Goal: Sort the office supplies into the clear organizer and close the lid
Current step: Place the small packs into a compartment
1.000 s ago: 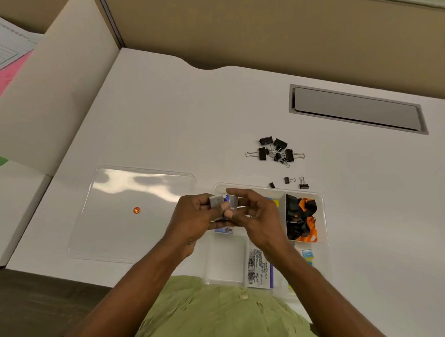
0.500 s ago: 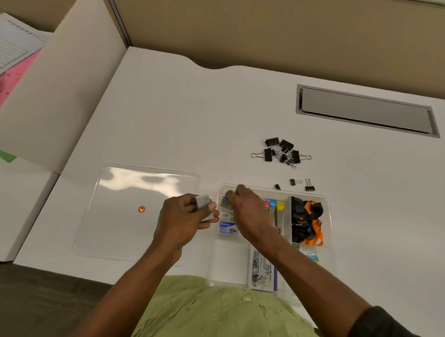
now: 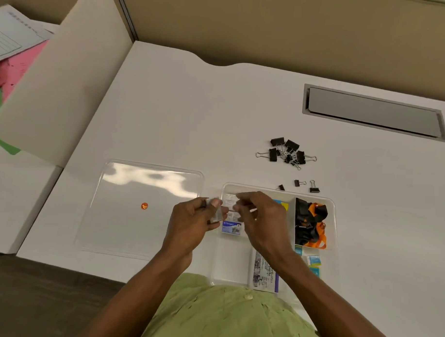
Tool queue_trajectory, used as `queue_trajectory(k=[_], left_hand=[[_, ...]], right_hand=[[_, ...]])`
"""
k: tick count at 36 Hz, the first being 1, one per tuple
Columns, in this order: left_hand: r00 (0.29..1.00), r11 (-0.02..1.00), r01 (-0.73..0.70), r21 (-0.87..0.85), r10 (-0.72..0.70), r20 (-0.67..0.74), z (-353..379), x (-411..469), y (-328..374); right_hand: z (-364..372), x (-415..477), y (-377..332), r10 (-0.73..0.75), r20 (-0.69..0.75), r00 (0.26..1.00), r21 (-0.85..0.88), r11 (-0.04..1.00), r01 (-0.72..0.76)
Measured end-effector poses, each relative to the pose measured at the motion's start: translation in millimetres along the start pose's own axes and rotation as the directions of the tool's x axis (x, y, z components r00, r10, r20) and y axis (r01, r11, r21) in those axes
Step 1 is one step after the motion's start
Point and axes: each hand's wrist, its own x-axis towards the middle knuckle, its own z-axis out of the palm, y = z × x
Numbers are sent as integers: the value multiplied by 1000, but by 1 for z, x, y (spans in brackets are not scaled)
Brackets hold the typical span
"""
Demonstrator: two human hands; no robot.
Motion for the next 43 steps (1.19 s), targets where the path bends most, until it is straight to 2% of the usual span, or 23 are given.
queue_trajectory(k=[2, 5, 9, 11, 13, 16, 19, 21, 23, 30, 37, 39, 43], left_hand=[[999, 992, 33, -122, -28, 42, 7, -7, 3], [994, 974, 91, -207, -78, 72, 18, -14, 2], [994, 991, 73, -115, -63, 91, 25, -19, 1], [1000, 999, -5, 48, 5, 3, 23, -17, -2], [985, 961, -76, 267, 114, -131, 17, -11, -8], [953, 891, -92, 444, 208, -221, 6, 1, -17], [969, 864, -21, 503, 141, -201, 0, 14, -25], [986, 877, 24, 479, 58, -155, -2, 19, -31], [993, 873, 53, 485, 4, -116, -2, 20, -37], [992, 873, 56, 485, 6, -125, 0, 16, -45], [991, 849, 102, 519, -39, -131, -1, 16, -41], [990, 841, 119, 528, -57, -133, -4, 17, -39], [989, 805, 125, 580, -53, -140, -9, 21, -38]], right_hand=[[-7, -12, -13, 104, 61, 993, 223, 968, -115], [-8, -29, -25, 201, 140, 969, 396, 886, -241], [-13, -30, -21, 362, 90, 928, 571, 745, -346], [-16, -23, -12, 371, 28, 928, 514, 791, -332], [-19, -13, 2, 300, -3, 954, 316, 905, -284], [-16, 5, 20, 222, 121, 968, 23, 974, -226], [-4, 15, 28, 107, 297, 949, -230, 973, -37], [9, 13, 31, 69, 371, 926, -324, 944, 60], [20, 9, 34, 54, 402, 914, -345, 933, 97], [26, 8, 36, 28, 439, 898, -409, 896, 171], [23, 12, 39, -4, 493, 870, -368, 905, 213], [16, 14, 37, 2, 431, 903, -346, 924, 163], [-17, 23, 31, 130, 198, 972, -166, 981, -97]])
